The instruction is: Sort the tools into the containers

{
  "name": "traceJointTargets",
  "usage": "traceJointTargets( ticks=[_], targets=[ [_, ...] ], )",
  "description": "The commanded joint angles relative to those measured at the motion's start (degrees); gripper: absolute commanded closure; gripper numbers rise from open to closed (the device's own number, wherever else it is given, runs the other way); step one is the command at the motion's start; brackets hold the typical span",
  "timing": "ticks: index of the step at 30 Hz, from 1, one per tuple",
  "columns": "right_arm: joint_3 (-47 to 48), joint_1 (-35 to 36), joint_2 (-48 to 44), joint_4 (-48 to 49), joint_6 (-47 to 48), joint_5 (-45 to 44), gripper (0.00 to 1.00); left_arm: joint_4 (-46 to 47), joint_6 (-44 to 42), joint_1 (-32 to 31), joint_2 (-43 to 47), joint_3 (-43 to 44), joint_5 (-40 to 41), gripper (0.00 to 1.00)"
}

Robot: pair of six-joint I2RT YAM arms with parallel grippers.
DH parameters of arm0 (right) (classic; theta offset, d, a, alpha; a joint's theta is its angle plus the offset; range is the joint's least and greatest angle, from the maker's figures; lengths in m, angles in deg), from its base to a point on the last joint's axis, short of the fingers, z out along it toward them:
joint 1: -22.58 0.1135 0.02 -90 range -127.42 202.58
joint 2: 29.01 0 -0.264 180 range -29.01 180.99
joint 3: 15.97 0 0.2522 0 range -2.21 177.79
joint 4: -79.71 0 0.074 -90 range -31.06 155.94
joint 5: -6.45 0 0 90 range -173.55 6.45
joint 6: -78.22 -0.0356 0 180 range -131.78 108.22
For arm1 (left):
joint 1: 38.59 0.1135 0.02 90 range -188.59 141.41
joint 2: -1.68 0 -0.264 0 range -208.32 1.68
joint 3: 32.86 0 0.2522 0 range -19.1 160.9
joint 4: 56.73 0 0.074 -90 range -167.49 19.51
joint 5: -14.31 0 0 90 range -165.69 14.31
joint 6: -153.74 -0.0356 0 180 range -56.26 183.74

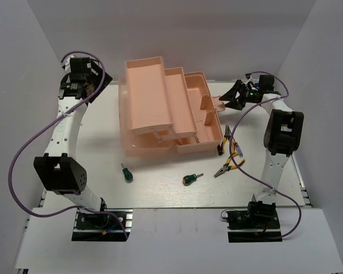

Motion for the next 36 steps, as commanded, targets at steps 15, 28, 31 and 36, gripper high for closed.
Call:
traceJointTargets(
  ticks=[15, 28, 31, 36],
  targets=[
    [-8.31, 1.19, -14.84, -26.79, 42.75, -35.16, 0.74, -0.61, -23.45, -3.94, 9.08, -3.25, -19.81, 0.65],
    [-26.41, 4.88, -22.66, -26.90, 47.15, -41.67, 0.58, -1.31, -35.15, -20.55, 10.04, -4.39, -30.17, 0.35],
    [-29.39, 5.58, -23.19, -25.50, 46.71, -42.90, 0.56, -2.27, -36.55, -24.60, 10.04, -3.87, -30.18, 0.35],
    [-33.79, 9.44, -22.41, -20.50, 45.40, -50.10, 0.58, -7.63, -39.80, -31.97, 9.52, -5.95, -26.77, 0.35]
  ],
)
